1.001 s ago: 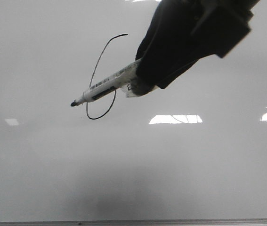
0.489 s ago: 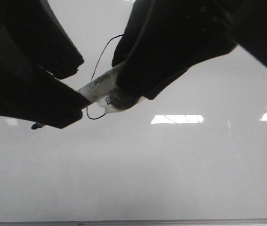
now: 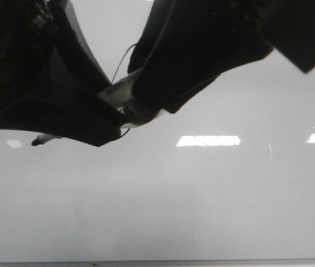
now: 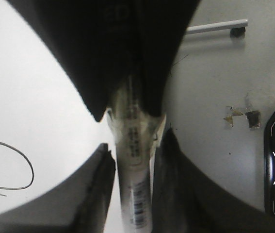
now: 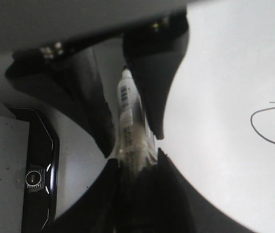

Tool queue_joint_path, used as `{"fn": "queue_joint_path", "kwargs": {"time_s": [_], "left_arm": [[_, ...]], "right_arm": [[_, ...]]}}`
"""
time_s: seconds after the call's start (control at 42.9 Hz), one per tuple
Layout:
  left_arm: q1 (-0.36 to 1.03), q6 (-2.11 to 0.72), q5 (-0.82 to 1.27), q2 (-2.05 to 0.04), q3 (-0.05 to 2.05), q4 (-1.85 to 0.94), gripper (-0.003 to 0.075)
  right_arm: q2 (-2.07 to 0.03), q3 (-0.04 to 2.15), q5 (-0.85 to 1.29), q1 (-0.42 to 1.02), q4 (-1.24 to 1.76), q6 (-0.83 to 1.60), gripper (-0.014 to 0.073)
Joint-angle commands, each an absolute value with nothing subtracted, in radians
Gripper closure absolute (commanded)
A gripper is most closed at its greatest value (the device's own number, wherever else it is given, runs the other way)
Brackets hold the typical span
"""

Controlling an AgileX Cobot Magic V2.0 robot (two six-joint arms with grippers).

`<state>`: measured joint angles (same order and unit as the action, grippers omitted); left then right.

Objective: Write number 6 on whiteboard

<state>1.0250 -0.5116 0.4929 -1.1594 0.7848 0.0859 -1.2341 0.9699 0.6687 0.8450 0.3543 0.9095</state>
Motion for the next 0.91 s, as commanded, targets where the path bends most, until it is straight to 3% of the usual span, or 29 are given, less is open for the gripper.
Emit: {"fn": "queue_joint_path", "kwargs": {"time_s": [0.0,0.116,0.186,0.326,0.396,0.652,0.792,0.885], "left_arm": [[1.027,-0.51,0.428,-1.145,0.819,0.086,0.0608],[1.027,-0.51,0.428,-1.145,0.819,0.086,0.0675],[1.027,-0.51,0.43,-1.145,0.819,0.086,0.0693],[1.024,-0.51,0.454,-1.143,0.819,0.097,0.0693],[1.02,-0.51,0.485,-1.136,0.819,0.107,0.0693],[0.862,-0.426,0.524,-1.037,0.785,0.109,0.0693],[0.665,-0.311,0.517,-0.959,0.743,0.109,0.0693],[0.503,-0.229,0.512,-0.915,0.715,0.109,0.0693]], "right_arm": [[-1.205,0.994,0.617,0.846,0.379,0.92,0.0653],[-1.205,0.994,0.616,0.846,0.379,0.919,0.0645],[-1.205,0.994,0.615,0.845,0.379,0.918,0.0581],[-1.201,0.994,0.607,0.833,0.379,0.902,0.0294],[-1.188,0.994,0.609,0.807,0.379,0.858,0.0197],[-1.037,0.89,0.612,0.61,0.366,0.732,0.0251],[-0.891,0.754,0.544,0.475,0.366,0.634,0.029],[-0.781,0.653,0.478,0.377,0.366,0.527,0.0365]]}}
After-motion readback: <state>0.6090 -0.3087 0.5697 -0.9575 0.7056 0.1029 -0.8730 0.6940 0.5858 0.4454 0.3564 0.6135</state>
